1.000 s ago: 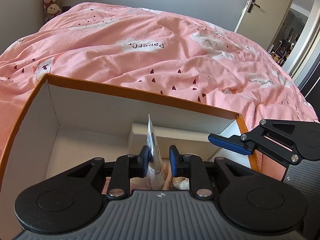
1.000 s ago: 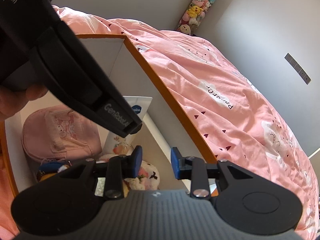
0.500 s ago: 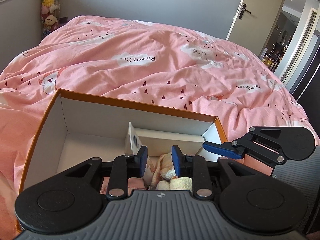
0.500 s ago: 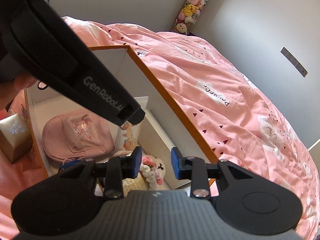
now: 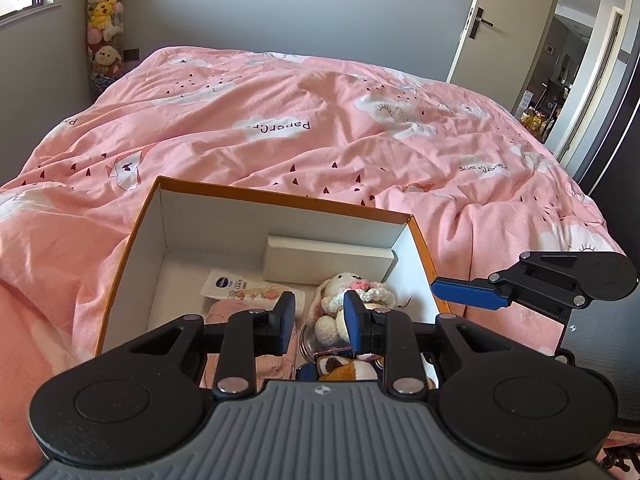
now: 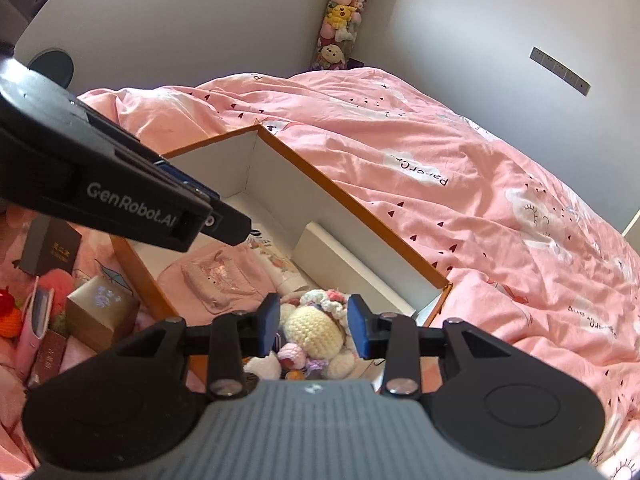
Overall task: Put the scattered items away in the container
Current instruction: 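Move both grippers back toward the remaining items beside the box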
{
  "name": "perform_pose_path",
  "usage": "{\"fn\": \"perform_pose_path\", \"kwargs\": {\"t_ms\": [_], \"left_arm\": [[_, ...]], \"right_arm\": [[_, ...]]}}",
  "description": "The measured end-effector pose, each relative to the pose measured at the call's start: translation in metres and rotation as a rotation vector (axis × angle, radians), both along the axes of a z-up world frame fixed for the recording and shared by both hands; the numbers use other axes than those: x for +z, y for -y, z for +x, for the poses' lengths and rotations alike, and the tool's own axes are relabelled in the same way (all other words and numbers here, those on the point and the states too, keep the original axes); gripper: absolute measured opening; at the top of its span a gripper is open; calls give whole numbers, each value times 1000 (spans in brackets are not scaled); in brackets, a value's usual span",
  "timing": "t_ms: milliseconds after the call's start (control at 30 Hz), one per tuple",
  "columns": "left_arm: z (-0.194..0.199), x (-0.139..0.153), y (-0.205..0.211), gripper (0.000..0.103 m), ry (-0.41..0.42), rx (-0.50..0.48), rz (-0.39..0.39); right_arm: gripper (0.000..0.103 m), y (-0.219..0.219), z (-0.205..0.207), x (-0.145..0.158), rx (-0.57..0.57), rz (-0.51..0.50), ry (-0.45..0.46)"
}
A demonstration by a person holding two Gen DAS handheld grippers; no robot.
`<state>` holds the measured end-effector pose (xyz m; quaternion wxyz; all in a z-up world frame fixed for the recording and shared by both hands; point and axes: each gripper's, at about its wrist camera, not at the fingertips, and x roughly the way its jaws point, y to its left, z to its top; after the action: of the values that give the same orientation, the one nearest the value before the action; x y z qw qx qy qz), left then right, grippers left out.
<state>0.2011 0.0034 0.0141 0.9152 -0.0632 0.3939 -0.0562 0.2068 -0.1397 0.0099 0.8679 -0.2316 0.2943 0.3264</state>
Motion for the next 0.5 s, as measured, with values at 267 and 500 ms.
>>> {"fn": "perform_pose_path", "kwargs": {"t_ms": [267,500], "left_arm": [[-33,8,-3,30,5,14,8],[-71,11,-27,39,16,59,-21]], "right_arm": [[45,14,-38,6,-77,125,-34],[56,18,-60,-1,-157,228,-123]]}}
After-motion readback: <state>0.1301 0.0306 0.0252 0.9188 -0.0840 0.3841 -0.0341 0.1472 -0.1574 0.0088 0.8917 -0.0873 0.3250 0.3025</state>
